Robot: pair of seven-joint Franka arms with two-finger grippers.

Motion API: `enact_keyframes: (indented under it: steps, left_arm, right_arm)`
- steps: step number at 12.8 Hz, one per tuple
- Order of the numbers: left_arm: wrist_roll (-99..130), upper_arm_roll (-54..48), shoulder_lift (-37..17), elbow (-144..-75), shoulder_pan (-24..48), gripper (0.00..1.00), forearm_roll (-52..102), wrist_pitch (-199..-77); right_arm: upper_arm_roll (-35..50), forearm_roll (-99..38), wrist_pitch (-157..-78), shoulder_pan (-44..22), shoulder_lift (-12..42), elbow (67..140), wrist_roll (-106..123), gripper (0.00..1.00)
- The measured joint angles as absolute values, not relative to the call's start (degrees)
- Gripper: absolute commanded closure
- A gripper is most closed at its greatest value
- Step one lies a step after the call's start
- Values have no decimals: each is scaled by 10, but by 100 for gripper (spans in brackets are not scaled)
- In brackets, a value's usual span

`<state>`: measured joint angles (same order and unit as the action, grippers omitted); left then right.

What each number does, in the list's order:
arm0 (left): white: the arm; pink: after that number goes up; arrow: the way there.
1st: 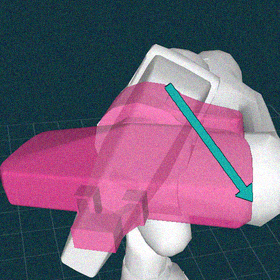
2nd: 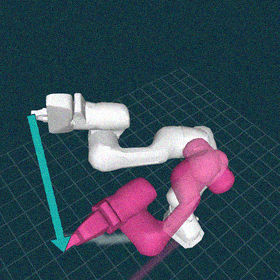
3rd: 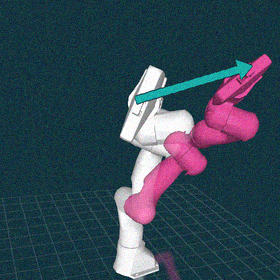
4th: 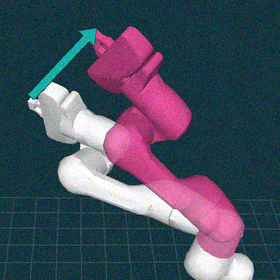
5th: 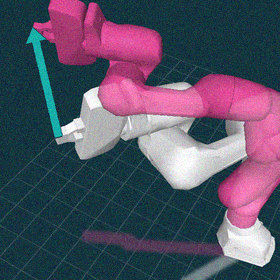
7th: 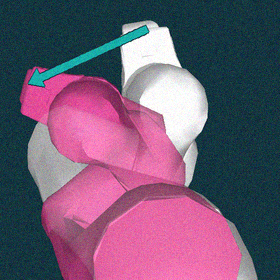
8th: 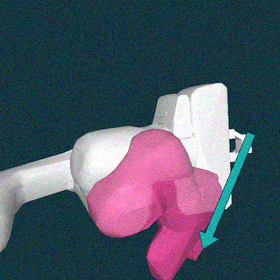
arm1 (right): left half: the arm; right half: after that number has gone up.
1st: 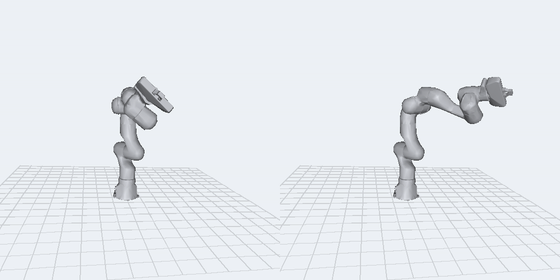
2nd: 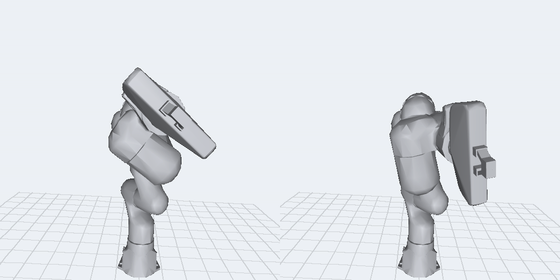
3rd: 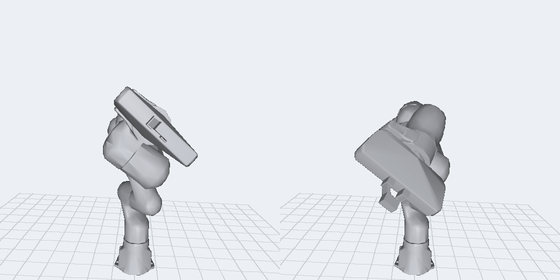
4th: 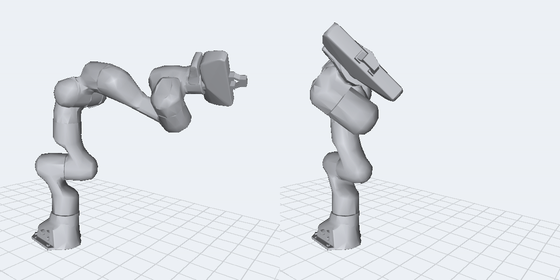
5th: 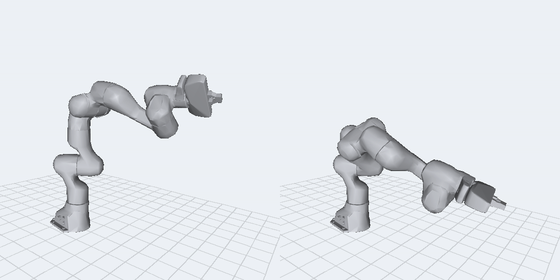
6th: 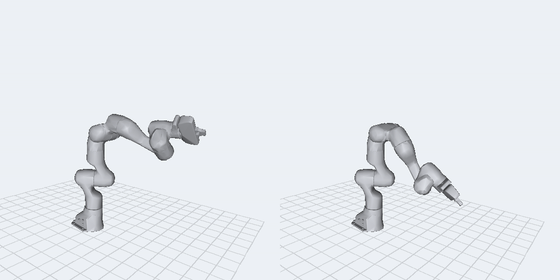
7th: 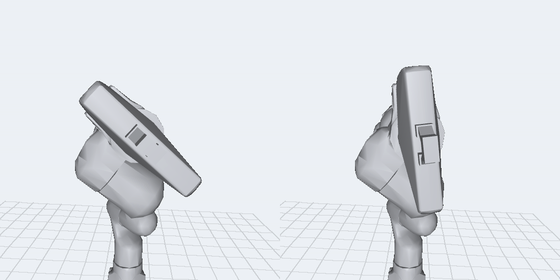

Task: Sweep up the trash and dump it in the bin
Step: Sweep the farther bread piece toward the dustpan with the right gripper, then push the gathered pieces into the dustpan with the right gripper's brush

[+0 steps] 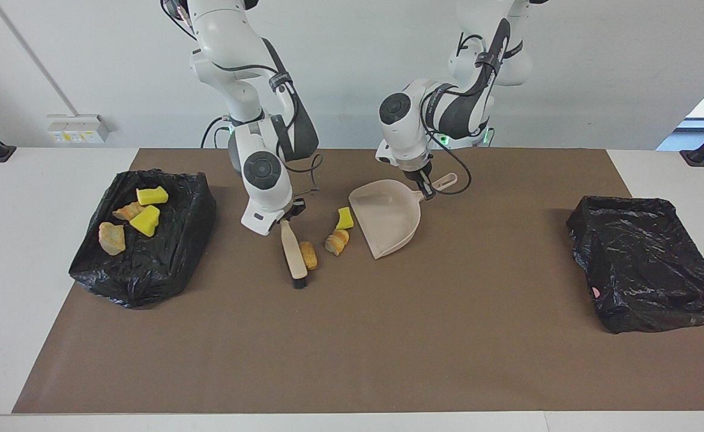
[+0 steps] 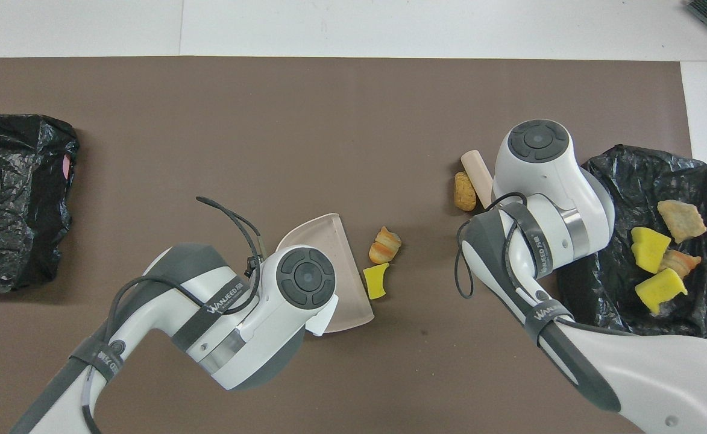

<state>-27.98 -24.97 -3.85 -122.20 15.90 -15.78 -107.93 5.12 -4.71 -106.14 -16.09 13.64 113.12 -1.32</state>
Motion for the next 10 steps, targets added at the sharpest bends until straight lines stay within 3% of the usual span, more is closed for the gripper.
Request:
enact_keyframes:
  steps: [10]
  left_arm:
    - [-280, -248, -35, -1227, 159, 100, -158, -1080]
  right_arm:
    - [55, -268, -1093, -212, 86, 1217, -2, 100]
